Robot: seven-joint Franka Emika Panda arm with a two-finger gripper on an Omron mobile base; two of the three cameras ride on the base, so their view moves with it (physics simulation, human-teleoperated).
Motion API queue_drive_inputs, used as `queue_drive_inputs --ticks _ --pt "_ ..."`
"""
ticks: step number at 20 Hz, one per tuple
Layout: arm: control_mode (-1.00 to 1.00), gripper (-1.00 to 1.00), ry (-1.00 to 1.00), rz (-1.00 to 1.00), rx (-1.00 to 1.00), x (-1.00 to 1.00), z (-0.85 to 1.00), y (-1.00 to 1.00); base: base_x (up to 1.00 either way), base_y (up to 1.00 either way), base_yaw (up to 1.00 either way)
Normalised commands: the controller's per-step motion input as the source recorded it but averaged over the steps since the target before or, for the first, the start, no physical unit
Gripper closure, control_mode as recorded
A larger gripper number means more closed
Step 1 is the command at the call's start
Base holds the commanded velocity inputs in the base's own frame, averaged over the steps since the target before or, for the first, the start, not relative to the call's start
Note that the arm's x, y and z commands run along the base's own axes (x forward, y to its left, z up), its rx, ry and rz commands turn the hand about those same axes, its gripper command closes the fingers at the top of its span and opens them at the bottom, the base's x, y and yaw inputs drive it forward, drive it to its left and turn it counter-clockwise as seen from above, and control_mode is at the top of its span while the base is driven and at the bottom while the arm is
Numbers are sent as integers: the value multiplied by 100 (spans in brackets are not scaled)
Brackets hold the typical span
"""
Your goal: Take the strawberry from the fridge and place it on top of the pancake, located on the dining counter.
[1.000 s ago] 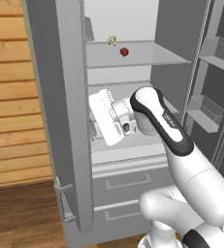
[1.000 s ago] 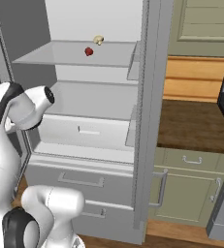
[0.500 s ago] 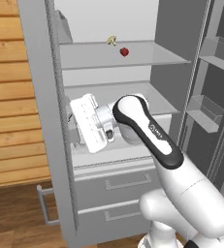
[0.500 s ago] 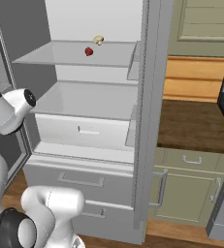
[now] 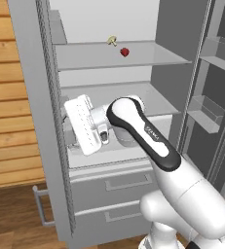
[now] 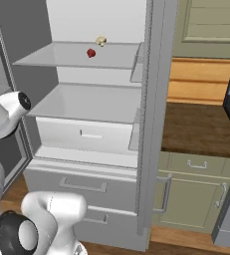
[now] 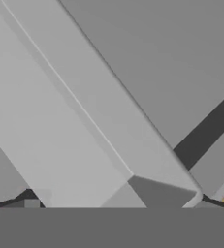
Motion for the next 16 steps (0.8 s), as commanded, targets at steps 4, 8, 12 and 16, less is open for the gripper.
queue_drive_inputs --ticks 4,8,12,16 --pt "-100 -100 0 0 -8 0 9 -34 0 0 0" --pt "-100 -100 0 0 -16 0 0 -100 0 0 0" --pt "-100 -100 0 14 -34 16 -14 -100 0 0 0" --pt "-100 -100 -2 19 -50 4 -43 -26 0 0 0"
